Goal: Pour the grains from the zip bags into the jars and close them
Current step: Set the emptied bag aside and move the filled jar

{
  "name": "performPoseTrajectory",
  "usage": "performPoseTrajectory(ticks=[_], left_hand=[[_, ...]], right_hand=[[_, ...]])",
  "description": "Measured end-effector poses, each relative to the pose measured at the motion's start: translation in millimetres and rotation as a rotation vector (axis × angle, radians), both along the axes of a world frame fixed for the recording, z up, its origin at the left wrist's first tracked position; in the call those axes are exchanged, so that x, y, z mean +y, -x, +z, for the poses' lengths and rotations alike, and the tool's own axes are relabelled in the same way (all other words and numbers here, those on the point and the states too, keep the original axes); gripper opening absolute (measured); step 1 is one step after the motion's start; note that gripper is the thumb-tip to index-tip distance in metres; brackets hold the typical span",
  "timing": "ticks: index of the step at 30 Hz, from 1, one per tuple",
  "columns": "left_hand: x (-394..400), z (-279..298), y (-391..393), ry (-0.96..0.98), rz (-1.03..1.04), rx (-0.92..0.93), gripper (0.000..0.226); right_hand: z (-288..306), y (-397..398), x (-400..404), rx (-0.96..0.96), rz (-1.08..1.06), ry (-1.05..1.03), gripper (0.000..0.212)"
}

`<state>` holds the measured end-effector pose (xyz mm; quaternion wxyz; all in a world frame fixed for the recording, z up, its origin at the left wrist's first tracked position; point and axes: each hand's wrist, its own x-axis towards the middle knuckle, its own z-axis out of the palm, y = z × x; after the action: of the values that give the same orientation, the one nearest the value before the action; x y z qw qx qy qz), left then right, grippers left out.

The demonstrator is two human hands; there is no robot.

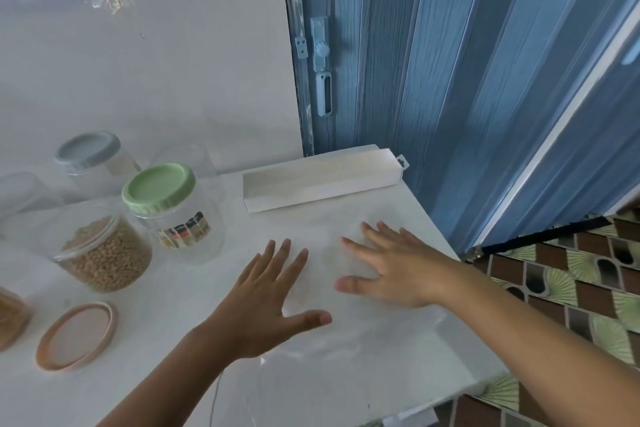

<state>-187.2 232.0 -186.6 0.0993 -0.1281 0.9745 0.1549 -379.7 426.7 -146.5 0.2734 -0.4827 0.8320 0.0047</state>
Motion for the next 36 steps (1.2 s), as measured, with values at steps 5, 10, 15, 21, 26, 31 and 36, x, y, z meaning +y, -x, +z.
performPoseTrajectory(ticks=[5, 10, 15, 21, 26, 31, 36], left_hand=[[3, -17, 2, 0.085, -0.015, -0.061, 0.118], [7, -20, 2, 0.128, -0.004, -0.058, 0.124], [5, -23, 2, 0.131, -0.017, -0.056, 0.128], [-3, -18, -4, 0.09, -0.094, -0.062, 0.133], [3, -19, -3, 0.174, -0.107, -0.073, 0.141], [4, -19, -4, 0.167, -0.087, -0.069, 0.142], [4, -19, -3, 0.154, -0.084, -0.074, 0.143]], right_hand=[[-43, -7, 13, 0.105, 0.022, 0.051, 0.105], [-60, -9, 16, 0.214, 0.034, 0.12, 0.105], [-64, -9, 16, 0.235, 0.033, 0.14, 0.107], [-60, -7, 19, 0.192, 0.045, 0.125, 0.112], [-63, -8, 19, 0.221, 0.046, 0.141, 0.121], [-66, -8, 20, 0.221, 0.036, 0.166, 0.123], [-65, -9, 19, 0.206, 0.027, 0.169, 0.123]])
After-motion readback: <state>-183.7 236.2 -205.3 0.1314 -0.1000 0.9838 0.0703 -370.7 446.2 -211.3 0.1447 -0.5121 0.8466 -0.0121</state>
